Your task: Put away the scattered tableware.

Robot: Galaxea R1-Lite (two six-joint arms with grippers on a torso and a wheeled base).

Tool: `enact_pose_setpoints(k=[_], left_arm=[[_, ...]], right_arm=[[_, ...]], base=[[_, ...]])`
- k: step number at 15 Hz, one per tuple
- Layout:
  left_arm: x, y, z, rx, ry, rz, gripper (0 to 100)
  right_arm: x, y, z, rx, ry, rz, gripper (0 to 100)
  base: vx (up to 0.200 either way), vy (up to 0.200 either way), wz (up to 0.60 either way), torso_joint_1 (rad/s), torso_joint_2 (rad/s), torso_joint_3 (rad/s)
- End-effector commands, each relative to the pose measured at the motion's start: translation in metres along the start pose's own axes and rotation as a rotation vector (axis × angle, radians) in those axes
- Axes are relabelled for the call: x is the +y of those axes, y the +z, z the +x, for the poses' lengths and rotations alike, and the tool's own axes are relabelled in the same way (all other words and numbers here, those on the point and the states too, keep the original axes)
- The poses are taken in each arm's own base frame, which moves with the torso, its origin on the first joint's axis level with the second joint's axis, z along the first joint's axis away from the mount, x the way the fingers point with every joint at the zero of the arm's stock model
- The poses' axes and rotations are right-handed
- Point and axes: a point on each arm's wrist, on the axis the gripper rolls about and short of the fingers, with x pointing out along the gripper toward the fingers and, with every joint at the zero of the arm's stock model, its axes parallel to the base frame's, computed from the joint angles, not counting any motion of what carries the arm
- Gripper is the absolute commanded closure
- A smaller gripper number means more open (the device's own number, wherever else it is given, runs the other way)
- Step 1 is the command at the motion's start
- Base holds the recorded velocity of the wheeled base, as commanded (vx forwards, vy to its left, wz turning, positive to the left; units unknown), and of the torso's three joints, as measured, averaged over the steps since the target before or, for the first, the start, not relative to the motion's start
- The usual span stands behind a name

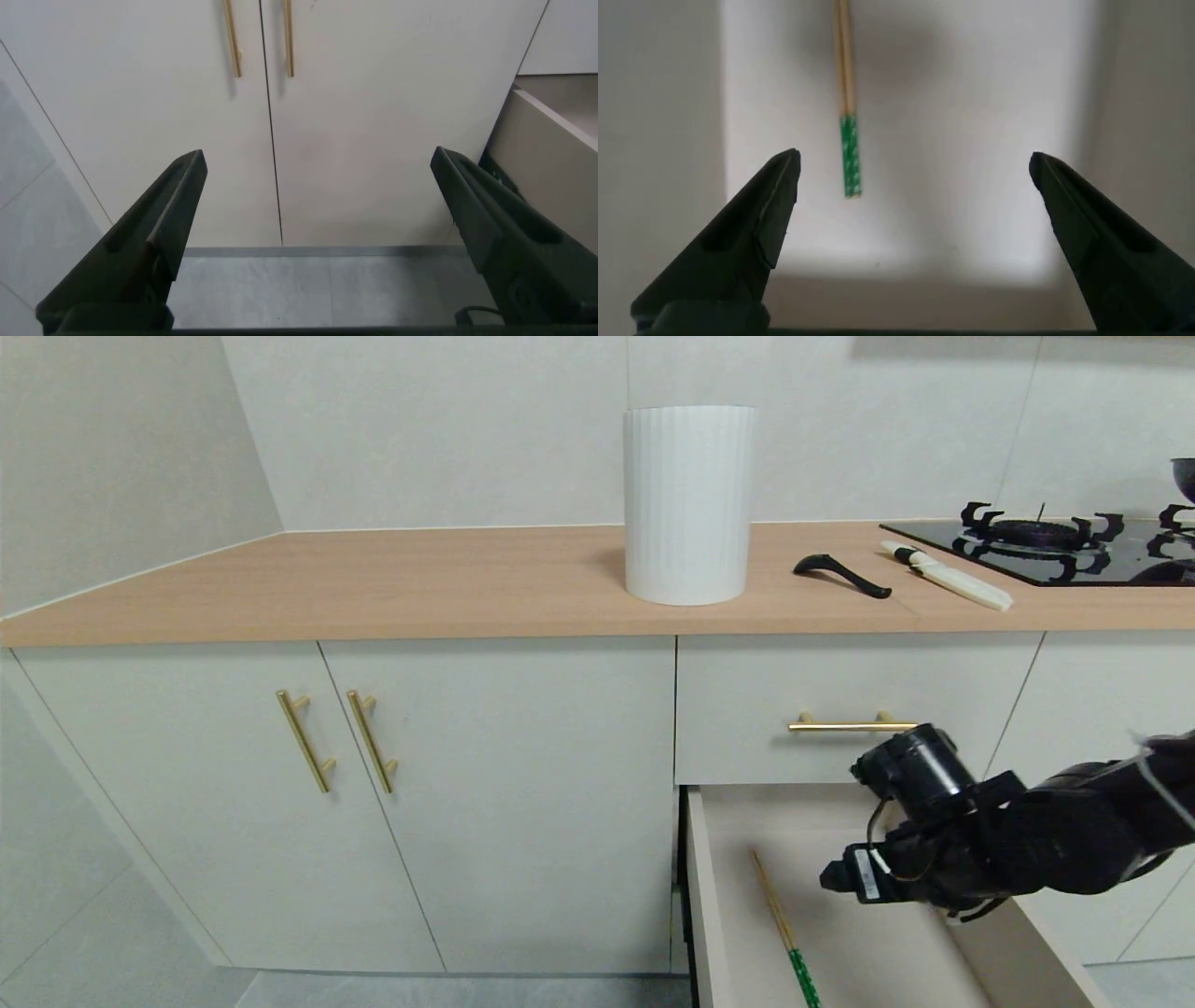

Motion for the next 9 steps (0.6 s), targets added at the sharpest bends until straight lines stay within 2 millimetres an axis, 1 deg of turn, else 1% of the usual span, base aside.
enact_pose_setpoints(k=[1, 2, 6, 7, 9], left_arm=[[0.000, 0.000, 0.000, 0.000, 0.000, 0.000, 0], [0.000, 0.000, 0.000, 0.000, 0.000, 0.000, 0], [0.000, 0.000, 0.000, 0.000, 0.000, 0.000, 0], [0.000, 0.000, 0.000, 0.000, 0.000, 0.002, 0], [0.000, 0.000, 0.000, 0.000, 0.000, 0.000, 0]], right_arm=[[-0.022, 0.011, -0.054, -0.156, 0.020, 0.020, 0], [-0.028, 0.012, -0.078, -0.221, 0.033, 0.016, 0], [-0.038, 0.013, -0.119, -0.352, 0.038, 0.020, 0], [-0.045, 0.013, -0.131, -0.393, 0.026, 0.008, 0], [-0.053, 0.012, -0.145, -0.440, 0.016, 0.013, 0]], base=[[0.000, 0.000, 0.00, 0.000, 0.00, 0.000], [0.000, 0.000, 0.00, 0.000, 0.00, 0.000], [0.000, 0.000, 0.00, 0.000, 0.00, 0.000], [0.000, 0.000, 0.00, 0.000, 0.00, 0.000], [0.000, 0.000, 0.00, 0.000, 0.00, 0.000]])
